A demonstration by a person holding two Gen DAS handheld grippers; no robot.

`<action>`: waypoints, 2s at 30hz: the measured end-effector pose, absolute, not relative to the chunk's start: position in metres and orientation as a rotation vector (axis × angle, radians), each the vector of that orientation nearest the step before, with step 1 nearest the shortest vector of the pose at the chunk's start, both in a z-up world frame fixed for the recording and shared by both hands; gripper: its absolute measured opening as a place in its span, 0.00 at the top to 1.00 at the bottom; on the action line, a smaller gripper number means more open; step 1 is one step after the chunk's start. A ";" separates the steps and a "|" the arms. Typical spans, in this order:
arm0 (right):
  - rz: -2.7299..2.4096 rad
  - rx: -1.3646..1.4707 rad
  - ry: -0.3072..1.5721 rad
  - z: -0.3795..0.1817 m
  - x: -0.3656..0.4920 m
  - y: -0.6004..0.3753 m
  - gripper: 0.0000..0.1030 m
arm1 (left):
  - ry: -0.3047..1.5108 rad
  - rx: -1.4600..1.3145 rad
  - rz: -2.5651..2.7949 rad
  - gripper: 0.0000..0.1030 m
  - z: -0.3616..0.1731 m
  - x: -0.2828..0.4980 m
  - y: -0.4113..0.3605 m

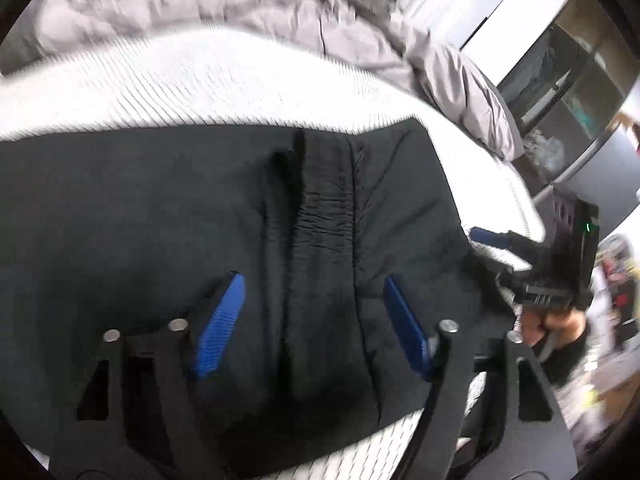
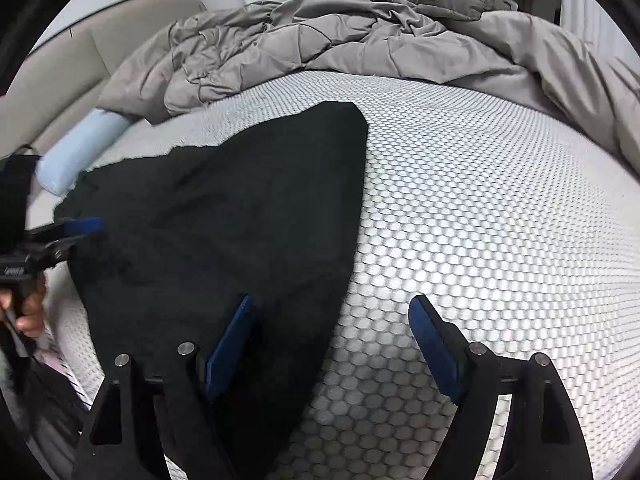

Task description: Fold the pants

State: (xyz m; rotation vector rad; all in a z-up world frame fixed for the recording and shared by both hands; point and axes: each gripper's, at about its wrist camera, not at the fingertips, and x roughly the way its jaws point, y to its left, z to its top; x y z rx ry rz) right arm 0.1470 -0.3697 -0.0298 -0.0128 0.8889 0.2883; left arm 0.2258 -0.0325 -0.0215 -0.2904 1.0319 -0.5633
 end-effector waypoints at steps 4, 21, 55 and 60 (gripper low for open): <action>0.315 -0.011 0.910 -0.031 0.150 -0.363 0.21 | 1.078 -0.298 -0.579 0.36 -0.035 0.246 -0.044; 0.313 -0.006 0.932 -0.038 0.163 -0.353 0.21 | 1.091 -0.507 -0.581 0.71 -0.049 0.247 -0.020; 0.575 0.083 0.971 -0.033 0.150 -0.337 0.20 | 0.829 -0.305 -0.180 0.50 0.034 0.198 0.063; 0.583 -0.199 0.983 -0.046 0.126 -0.317 0.21 | 0.808 -0.215 -0.256 0.44 0.050 0.193 0.015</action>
